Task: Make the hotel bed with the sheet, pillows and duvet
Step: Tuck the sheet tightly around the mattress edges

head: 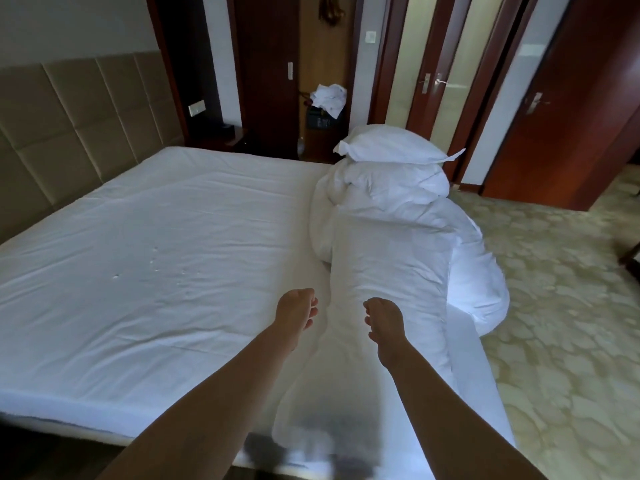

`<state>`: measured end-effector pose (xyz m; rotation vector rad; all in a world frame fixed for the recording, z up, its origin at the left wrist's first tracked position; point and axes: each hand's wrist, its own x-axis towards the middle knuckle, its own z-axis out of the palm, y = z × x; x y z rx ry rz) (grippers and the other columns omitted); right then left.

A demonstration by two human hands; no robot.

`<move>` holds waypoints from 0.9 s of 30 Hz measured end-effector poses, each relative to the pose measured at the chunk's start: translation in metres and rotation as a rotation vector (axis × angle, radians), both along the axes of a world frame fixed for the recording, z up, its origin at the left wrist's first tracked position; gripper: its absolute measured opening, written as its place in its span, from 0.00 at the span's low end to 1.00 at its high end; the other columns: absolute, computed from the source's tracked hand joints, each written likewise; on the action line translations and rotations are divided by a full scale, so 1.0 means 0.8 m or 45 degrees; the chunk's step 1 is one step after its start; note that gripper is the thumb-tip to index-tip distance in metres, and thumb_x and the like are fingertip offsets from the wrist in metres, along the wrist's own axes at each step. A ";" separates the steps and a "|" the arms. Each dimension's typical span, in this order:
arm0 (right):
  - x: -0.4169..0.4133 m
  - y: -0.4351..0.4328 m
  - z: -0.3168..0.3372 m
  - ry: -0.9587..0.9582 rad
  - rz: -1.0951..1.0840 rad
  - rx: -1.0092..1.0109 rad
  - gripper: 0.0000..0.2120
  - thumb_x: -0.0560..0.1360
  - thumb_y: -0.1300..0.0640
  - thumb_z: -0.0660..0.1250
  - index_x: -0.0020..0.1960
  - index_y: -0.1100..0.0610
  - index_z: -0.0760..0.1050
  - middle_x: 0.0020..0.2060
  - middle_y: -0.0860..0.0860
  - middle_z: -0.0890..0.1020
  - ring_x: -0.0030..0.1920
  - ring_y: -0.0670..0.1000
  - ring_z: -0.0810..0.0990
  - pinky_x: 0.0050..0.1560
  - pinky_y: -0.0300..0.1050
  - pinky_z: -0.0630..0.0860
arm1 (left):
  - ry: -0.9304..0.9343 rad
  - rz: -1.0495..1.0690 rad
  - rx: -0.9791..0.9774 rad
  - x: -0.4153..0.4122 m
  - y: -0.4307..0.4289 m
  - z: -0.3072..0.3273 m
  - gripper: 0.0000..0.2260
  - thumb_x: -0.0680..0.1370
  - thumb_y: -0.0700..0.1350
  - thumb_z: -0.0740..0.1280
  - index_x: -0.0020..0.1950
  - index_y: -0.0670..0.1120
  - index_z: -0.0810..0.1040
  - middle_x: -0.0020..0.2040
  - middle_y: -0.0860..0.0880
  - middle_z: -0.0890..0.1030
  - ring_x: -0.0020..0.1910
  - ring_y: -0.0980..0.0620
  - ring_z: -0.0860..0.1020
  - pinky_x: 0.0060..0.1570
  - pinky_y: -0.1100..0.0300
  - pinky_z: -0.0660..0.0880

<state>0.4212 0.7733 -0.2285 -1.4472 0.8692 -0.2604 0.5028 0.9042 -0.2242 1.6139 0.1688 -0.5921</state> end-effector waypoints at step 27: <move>0.284 0.339 -0.020 0.126 1.331 -0.163 0.14 0.74 0.56 0.64 0.37 0.48 0.60 0.38 0.45 0.66 0.37 0.47 0.66 0.39 0.42 0.65 | -0.035 1.118 0.124 0.099 0.348 -0.007 0.11 0.74 0.43 0.59 0.33 0.53 0.64 0.40 0.49 0.69 0.43 0.50 0.66 0.35 0.59 0.61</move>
